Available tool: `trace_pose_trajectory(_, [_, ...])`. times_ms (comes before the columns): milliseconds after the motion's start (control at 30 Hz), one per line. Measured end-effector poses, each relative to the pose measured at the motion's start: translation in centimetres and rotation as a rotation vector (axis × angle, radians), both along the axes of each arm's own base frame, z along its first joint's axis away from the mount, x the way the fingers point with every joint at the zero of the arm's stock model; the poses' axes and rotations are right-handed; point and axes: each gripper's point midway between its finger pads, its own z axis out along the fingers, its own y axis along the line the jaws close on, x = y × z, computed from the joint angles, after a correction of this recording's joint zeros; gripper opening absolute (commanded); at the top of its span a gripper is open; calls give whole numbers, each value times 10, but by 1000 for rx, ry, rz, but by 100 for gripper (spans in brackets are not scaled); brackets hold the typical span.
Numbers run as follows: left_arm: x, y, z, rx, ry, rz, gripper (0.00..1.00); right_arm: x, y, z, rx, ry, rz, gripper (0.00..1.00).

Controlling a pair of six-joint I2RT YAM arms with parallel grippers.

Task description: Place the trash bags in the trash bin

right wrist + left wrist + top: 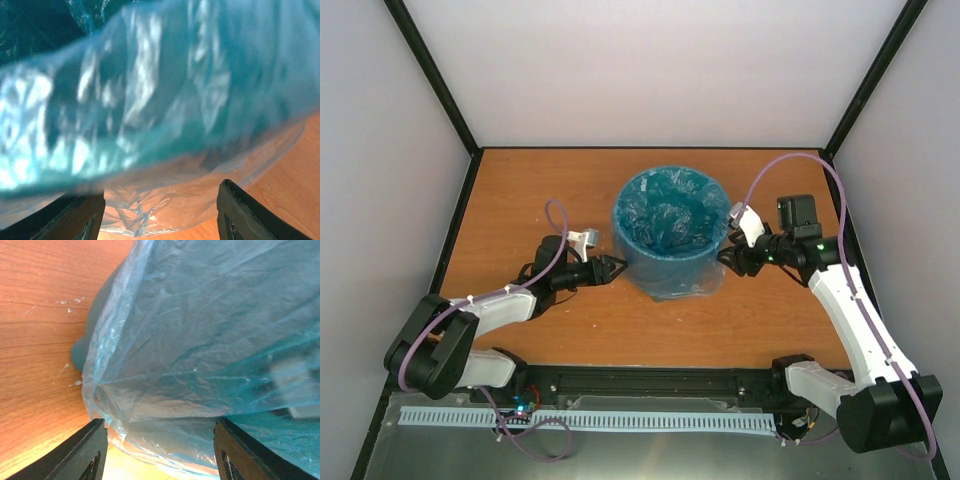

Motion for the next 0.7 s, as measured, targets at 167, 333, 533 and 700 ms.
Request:
trace_pose_trajectory(167, [5, 1, 11, 2, -32, 14, 62, 23, 10, -8, 32, 1, 23, 60])
trace_pose_trajectory(333, [14, 3, 18, 25, -55, 43, 63, 44, 21, -30, 66, 46, 74, 61])
trace_pose_trajectory(533, [20, 7, 18, 59, -59, 62, 64, 35, 18, -30, 67, 32, 129, 65])
trace_pose_trajectory(700, [24, 15, 24, 72, -76, 91, 64, 13, -7, -23, 60, 39, 95, 65])
